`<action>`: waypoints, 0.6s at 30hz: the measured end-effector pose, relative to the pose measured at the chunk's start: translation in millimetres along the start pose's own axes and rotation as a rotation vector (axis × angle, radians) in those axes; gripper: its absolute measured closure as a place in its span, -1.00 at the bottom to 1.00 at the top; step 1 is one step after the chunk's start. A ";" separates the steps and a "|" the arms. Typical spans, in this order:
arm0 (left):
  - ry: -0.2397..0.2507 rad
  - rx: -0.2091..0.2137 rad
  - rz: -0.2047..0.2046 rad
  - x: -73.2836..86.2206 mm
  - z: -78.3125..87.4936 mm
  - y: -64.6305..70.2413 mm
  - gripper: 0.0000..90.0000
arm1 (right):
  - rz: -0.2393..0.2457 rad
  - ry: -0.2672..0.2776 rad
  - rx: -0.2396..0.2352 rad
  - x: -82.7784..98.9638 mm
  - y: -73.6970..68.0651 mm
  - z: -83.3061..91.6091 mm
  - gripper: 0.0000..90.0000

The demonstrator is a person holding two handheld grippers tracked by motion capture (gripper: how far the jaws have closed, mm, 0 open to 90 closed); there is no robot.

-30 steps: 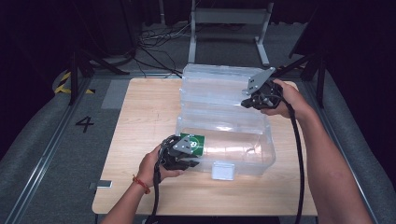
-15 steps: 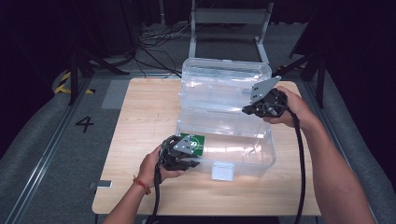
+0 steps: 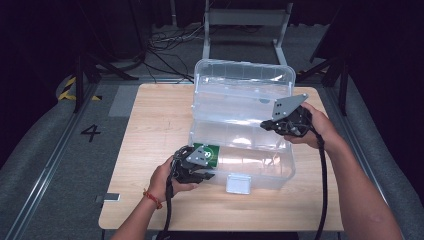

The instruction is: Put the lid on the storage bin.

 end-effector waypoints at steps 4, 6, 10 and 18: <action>0.006 0.000 -0.002 0.2 0.0 0.1 0.65 | -0.003 0.028 -0.013 1.9 -4.2 1.1 0.98; 0.010 0.002 -0.003 0.5 0.2 0.2 0.65 | -0.003 0.035 -0.008 2.6 -7.1 1.7 0.97; 0.037 0.000 -0.012 0.7 0.2 0.0 0.66 | -0.016 0.046 0.003 4.7 -10.3 2.8 0.96; 0.055 -0.002 -0.012 1.3 0.5 0.3 0.65 | -0.056 0.148 -0.013 11.7 -19.2 4.9 0.96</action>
Point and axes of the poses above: each handheld gripper's, and its own axes: z roughly backward along the jaws, x roughly out of its underside, y roughly to its right, the point moved 7 cm from there along -z, roughly forward along the jaws, and after that the axes turned 4 degrees about -y, right-handed, at the moved point
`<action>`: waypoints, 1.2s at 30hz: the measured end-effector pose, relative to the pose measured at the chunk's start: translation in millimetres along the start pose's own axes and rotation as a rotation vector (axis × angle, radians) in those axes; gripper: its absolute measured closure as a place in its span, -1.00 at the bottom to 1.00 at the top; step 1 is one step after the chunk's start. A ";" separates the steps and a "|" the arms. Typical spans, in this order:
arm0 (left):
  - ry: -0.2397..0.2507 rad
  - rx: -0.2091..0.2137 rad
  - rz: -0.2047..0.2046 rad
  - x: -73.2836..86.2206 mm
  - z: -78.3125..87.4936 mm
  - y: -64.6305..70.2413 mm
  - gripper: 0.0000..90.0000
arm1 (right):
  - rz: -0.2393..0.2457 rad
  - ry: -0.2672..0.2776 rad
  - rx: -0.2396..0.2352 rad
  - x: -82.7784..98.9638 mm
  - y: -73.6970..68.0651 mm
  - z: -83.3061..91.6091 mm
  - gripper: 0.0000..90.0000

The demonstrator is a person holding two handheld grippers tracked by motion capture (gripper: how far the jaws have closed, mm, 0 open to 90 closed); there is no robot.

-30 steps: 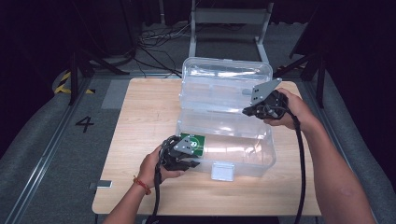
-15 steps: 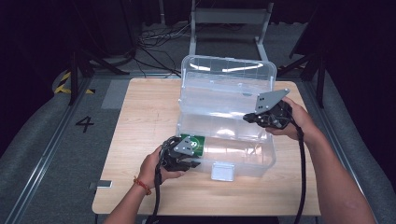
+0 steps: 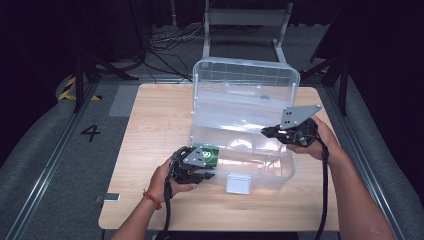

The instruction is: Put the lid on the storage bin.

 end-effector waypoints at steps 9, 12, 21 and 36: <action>0.001 -0.008 -0.011 -0.2 -0.2 0.1 0.63 | -0.001 0.042 0.013 5.2 -8.5 2.5 0.95; 0.002 -0.012 -0.010 -0.1 -0.1 0.1 0.63 | -0.002 0.050 0.011 6.3 -12.6 2.4 0.94; 0.005 -0.032 -0.005 -0.1 -0.8 1.8 0.59 | -0.017 0.080 0.005 11.5 -20.2 3.4 0.94; 0.097 -0.100 0.060 -1.9 20.3 8.9 -0.09 | -0.018 0.121 0.034 17.0 -30.7 3.6 0.91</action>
Point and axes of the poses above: each handheld gripper's, and its own axes: z roughly backward along the jaws, x roughly out of its underside, y roughly to its right, the point moved 7 cm from there along -z, roughly forward along the jaws, and after that the axes turned 4 degrees about -y, right-handed, at the moved point
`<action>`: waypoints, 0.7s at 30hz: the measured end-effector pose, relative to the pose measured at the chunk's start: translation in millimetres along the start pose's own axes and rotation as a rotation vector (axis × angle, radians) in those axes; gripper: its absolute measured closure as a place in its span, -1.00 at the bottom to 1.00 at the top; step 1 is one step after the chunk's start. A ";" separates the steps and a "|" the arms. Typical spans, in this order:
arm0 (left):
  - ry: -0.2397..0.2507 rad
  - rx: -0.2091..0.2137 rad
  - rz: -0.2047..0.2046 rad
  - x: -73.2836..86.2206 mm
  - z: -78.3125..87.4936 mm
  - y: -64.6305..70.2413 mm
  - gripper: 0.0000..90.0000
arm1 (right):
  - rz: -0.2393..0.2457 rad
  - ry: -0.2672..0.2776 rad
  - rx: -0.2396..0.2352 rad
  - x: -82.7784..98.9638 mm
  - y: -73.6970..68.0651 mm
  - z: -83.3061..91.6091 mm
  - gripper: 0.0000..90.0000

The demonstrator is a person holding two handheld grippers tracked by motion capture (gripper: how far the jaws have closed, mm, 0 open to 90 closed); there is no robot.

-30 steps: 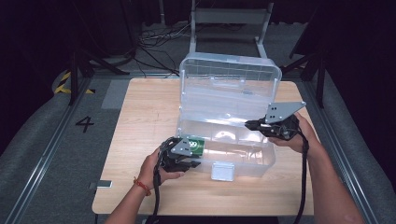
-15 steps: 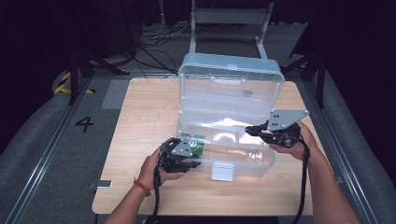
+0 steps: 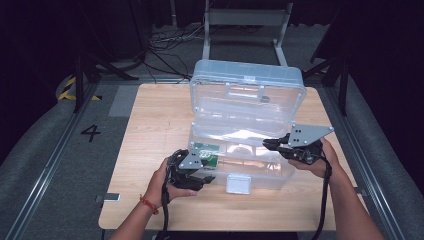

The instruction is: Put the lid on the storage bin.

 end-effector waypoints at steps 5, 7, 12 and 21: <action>0.081 -0.039 0.050 -5.3 27.7 2.1 -0.29 | 0.000 0.002 0.008 1.6 -3.0 0.4 0.90; 0.107 -0.064 0.055 -8.9 38.5 0.7 -0.31 | 0.001 0.004 0.011 1.5 -3.4 0.3 0.90; 0.181 -0.091 0.061 -24.3 67.0 -7.3 -0.29 | 0.000 0.007 0.012 2.2 -4.7 0.2 0.90; 0.250 -0.154 0.087 -54.3 92.0 -39.5 -0.13 | -0.003 0.012 0.016 3.6 -7.5 0.2 0.89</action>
Point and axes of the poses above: each handheld gripper's, and its own axes: z roughly backward along the jaws, x roughly out of its underside, y roughly to its right, the point moved 7 cm from there along -z, roughly forward along the jaws, and after that the axes turned 4 degrees about -y, right-handed, at the moved point
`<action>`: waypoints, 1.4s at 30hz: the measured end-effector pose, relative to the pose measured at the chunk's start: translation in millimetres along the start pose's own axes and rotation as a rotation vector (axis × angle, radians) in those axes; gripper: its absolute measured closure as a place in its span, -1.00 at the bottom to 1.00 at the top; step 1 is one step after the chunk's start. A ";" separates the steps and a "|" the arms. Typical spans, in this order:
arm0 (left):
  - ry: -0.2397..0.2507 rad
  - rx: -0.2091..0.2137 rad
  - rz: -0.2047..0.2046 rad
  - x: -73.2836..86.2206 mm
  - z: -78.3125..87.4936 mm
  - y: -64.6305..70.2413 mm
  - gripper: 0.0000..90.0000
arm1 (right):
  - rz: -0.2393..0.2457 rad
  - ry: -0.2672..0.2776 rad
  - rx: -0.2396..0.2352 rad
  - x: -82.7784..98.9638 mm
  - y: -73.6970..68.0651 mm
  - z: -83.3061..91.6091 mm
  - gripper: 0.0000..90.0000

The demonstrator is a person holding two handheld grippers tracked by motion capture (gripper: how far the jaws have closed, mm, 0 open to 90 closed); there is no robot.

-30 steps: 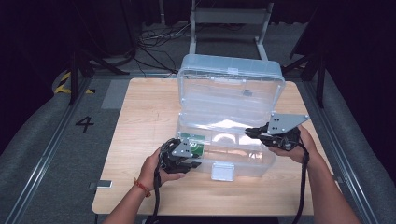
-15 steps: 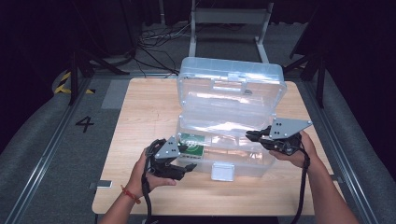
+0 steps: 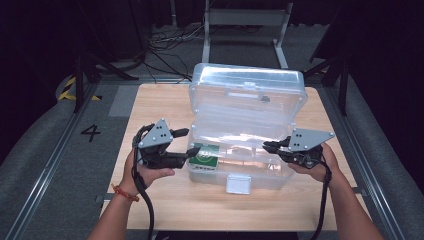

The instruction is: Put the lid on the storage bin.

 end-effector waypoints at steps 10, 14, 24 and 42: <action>-0.013 -0.088 0.063 -14.8 -24.8 -33.6 0.35 | 0.006 -0.009 0.011 1.7 -3.9 0.6 0.87; -0.024 -0.115 0.093 -15.5 -35.1 -46.4 0.57 | 0.005 -0.012 0.023 2.4 -5.1 1.2 0.87; -0.047 -0.163 0.116 -18.3 -43.7 -66.0 0.85 | -0.007 0.000 0.028 4.9 -8.5 2.7 0.85; -0.031 -0.139 0.094 -15.4 -40.5 -62.2 0.93 | -0.054 0.026 0.074 16.5 -11.3 19.8 0.82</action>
Point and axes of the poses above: each handheld gripper's, and its own axes: z roughly backward along the jaws, x roughly out of its underside, y roughly to its right, the point moved 7 cm from there along -z, roughly forward along the jaws, and after that the axes turned 4 degrees about -y, right-handed, at the moved point
